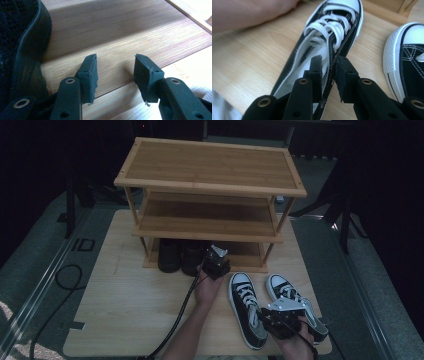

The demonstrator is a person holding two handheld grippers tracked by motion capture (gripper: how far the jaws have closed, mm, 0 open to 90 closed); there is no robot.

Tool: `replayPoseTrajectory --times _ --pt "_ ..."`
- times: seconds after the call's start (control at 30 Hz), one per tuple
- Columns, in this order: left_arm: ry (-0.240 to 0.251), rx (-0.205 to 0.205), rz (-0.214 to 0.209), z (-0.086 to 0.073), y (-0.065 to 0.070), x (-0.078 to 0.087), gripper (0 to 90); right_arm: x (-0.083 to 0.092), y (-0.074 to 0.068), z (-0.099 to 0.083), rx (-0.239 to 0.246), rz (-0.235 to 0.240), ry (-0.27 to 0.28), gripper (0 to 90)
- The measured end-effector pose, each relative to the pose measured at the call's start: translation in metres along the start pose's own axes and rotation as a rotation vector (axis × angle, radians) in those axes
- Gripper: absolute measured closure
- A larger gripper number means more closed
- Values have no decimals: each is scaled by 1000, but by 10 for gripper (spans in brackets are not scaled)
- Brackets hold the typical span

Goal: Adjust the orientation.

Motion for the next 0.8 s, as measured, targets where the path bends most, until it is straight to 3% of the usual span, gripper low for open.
replayPoseTrajectory --times 0.17,0.37,0.47,0.63,0.8 --pt "0 0 -1 0 0 0 543 -13 3 1 -3 3 -45 792" --pt "0 2 -1 0 0 0 543 -18 5 3 33 -32 -108 811" --pt "1 1 -1 0 0 0 543 -21 6 3 39 -27 -128 843" --pt "0 0 -1 0 0 0 543 -19 13 3 39 -43 -129 879" --pt "0 -2 -1 0 0 0 543 -17 18 3 18 -16 -103 881"
Point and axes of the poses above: each handheld gripper's, and its own axes: x roughly backward along the jaws, z roughly out of its top, y roughly to its right, the point moved 10 cm from there along -x, roughly forward along the jaws, and after that the axes turned 7 degrees about x, right-handed, at the moved point
